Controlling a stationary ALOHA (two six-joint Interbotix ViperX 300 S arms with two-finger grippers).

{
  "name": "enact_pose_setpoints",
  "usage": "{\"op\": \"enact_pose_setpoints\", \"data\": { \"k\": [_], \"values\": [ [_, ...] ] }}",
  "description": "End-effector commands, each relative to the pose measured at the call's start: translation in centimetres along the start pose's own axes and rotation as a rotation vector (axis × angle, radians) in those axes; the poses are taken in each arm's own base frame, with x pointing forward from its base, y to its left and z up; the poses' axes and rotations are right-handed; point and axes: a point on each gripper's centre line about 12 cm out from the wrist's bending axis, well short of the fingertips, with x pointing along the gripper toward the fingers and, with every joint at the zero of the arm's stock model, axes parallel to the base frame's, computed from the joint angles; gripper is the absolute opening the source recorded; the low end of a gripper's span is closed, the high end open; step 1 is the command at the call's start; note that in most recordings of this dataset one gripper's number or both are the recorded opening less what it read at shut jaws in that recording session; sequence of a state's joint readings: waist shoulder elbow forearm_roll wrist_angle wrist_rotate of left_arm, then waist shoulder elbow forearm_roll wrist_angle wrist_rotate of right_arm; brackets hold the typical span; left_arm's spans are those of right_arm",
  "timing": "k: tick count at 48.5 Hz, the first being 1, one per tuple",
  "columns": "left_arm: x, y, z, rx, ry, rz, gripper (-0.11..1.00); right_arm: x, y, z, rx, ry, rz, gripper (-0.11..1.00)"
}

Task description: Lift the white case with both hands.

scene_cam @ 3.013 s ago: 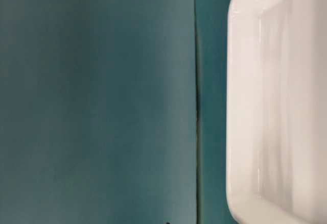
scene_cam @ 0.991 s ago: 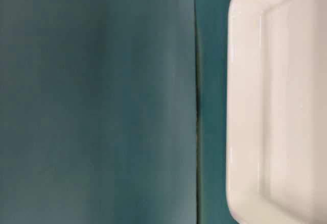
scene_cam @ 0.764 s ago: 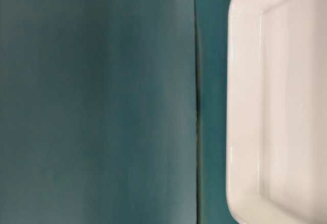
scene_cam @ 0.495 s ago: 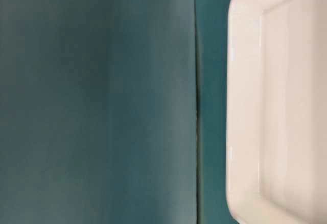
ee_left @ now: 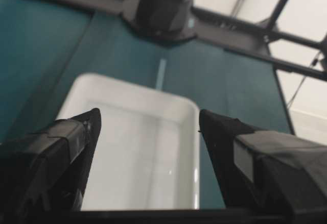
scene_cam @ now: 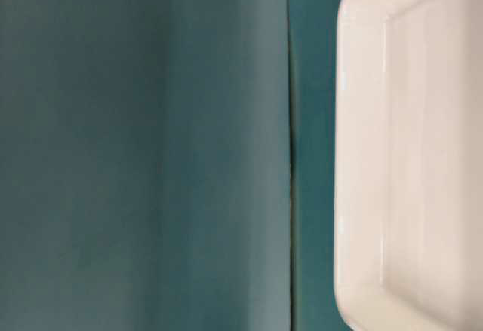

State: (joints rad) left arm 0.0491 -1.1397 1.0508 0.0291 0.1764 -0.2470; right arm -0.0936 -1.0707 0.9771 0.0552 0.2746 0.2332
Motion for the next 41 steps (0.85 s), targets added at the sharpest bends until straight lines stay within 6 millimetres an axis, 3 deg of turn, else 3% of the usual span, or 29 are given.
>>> {"op": "enact_pose_setpoints", "data": {
  "k": [1, 41],
  "values": [
    [-0.1, -0.3, 1.0, 0.008, -0.019, -0.007, 0.84, -0.3, 0.2, 0.7, -0.009, -0.009, 0.003, 0.84],
    [-0.7, -0.6, 1.4, 0.004, -0.040, -0.026, 0.84, -1.6, 0.3, 1.1, -0.021, -0.056, 0.016, 0.84]
  ]
}}
